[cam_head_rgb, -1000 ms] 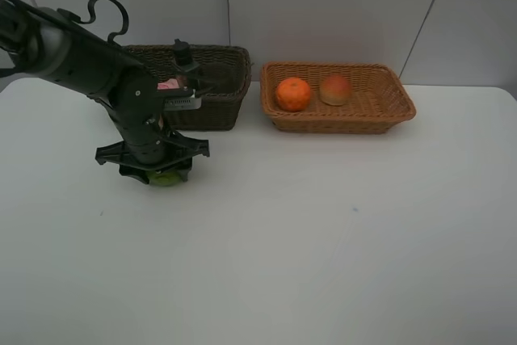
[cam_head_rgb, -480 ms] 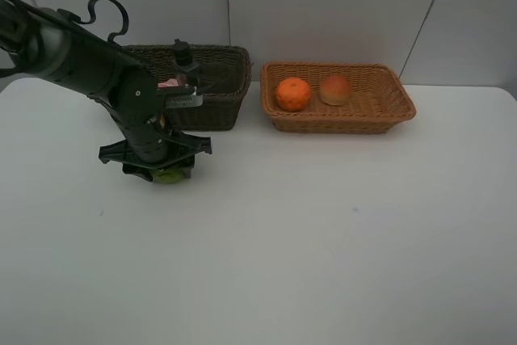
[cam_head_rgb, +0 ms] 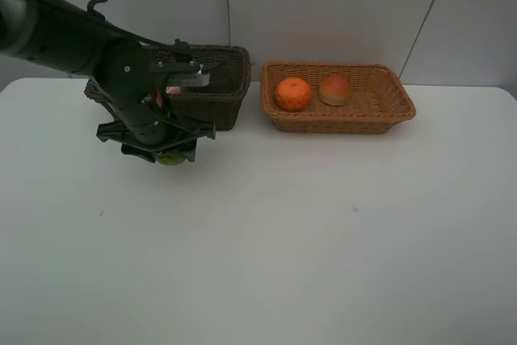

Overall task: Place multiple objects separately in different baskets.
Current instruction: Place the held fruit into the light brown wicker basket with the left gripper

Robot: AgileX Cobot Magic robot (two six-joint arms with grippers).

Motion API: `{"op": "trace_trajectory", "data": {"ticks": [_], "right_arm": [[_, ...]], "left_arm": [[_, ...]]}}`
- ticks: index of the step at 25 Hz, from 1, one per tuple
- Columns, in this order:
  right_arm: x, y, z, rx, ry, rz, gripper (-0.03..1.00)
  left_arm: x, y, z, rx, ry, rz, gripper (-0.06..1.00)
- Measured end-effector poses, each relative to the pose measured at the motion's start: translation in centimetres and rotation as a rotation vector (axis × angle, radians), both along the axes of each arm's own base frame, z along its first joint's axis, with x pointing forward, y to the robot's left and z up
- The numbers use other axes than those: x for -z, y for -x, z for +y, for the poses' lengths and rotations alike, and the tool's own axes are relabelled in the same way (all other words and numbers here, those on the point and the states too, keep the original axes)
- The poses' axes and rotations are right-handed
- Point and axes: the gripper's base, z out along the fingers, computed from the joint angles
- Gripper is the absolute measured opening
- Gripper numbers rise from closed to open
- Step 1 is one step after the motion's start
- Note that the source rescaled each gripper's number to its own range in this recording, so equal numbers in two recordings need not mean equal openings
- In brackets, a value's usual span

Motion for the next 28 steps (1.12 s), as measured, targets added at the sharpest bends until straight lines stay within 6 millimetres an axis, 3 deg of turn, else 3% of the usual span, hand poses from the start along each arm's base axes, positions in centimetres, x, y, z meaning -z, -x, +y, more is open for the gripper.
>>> {"op": "trace_trajectory", "data": {"ticks": [7, 16, 19, 23, 28], "right_arm": [[0.0, 0.0, 0.0, 0.0, 0.0, 0.0, 1.0], [0.0, 0.0, 0.0, 0.0, 0.0, 0.0, 1.0], [0.0, 0.0, 0.0, 0.0, 0.0, 0.0, 1.0], [0.0, 0.0, 0.0, 0.0, 0.0, 0.0, 1.0], [0.0, 0.0, 0.0, 0.0, 0.0, 0.0, 1.0]], "left_arm": [[-3.2, 1.1, -3.0, 0.219, -0.014, -0.079, 0.76], [-9.6, 0.2, -9.9, 0.434, 0.111, -0.371, 0.76], [-10.7, -0.5, -12.2, 0.484, 0.161, -0.465, 0.76], [-9.6, -1.9, -14.3, 0.508, 0.19, -0.511, 0.76], [-6.6, -3.5, -16.1, 0.542, 0.233, -0.583, 0.76]]}}
